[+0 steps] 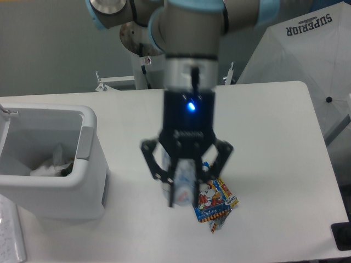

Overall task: Place the trash in the trash can
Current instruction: 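Lift the bottle and carry it over the white trash bin, then open the gripper to drop the bottle into the bin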

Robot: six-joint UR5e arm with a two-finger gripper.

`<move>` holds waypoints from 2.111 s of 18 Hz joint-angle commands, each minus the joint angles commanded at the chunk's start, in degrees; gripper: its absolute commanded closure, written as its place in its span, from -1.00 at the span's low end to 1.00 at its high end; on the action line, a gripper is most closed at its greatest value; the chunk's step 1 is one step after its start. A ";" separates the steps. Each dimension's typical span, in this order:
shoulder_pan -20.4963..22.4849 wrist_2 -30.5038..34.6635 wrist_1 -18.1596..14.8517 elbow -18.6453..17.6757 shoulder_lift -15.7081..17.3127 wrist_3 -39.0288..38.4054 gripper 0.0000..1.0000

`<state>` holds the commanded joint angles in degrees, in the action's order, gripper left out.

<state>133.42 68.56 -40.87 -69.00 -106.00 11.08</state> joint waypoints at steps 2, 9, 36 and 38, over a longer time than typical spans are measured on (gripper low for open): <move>-2.10 -0.09 0.09 0.44 0.44 -0.09 0.64; -10.10 -0.70 0.09 1.41 0.97 -4.21 0.64; -17.50 -0.70 0.09 -1.14 -0.88 -9.58 -0.80; -16.45 -0.27 0.09 -1.05 -0.96 -9.23 -1.00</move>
<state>116.97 68.29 -40.78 -70.05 -106.96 1.84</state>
